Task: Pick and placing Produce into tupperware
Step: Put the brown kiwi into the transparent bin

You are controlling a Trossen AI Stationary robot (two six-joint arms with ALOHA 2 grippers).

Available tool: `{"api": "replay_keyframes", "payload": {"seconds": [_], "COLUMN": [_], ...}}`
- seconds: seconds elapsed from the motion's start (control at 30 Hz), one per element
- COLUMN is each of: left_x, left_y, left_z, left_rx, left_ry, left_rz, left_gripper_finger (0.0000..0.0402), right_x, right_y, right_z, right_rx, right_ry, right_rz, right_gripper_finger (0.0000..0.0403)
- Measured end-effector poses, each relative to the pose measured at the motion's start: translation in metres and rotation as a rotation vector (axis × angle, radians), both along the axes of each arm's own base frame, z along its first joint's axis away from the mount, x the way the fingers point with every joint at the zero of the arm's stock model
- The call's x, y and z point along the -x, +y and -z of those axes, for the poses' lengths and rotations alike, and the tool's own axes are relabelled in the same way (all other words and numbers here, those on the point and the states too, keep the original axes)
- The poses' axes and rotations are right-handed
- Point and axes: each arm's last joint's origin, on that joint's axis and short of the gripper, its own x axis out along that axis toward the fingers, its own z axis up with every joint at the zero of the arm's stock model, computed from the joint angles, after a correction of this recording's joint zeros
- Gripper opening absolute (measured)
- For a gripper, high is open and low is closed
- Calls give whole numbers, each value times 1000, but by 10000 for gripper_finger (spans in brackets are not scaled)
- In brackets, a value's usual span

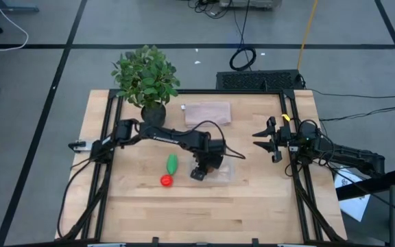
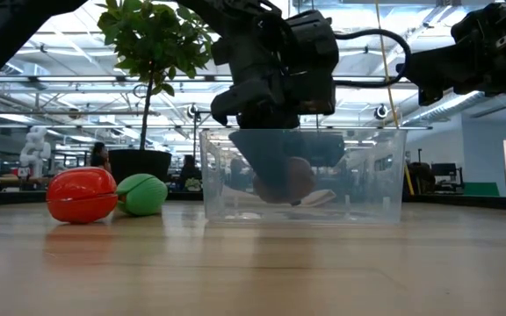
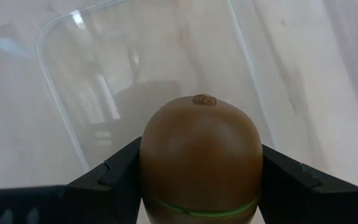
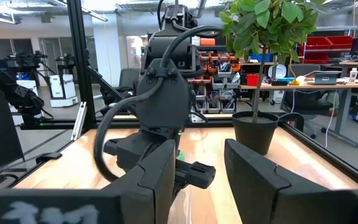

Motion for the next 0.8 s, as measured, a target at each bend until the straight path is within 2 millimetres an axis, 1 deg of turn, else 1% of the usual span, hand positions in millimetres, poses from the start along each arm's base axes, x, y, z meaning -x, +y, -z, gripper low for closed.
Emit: {"api": "replay_keyframes", "payload": {"seconds": [0.1,0.23,0.43,0.57,0.8], "left_x": [1,2,5,8,8], "left_y": [-7,-17,-21,-22,-19], "left_z": [0,1,2,2,2], "left_rx": [-21,-99,-141,-90,-46], "left_ry": [-4,-9,0,9,10], "left_rz": [48,115,209,274,254], "left_gripper_finger": [238,239,239,239,239], "right_x": [0,0,0,0,0], "right_y": [0,0,0,0,0], "right_z": [0,0,0,0,0], "right_rx": [0,0,0,0,1], "right_ry": [0,0,0,0,0], "right_rz": [0,0,0,1,0], "right_gripper_finger": [132,132,132,132,132]}}
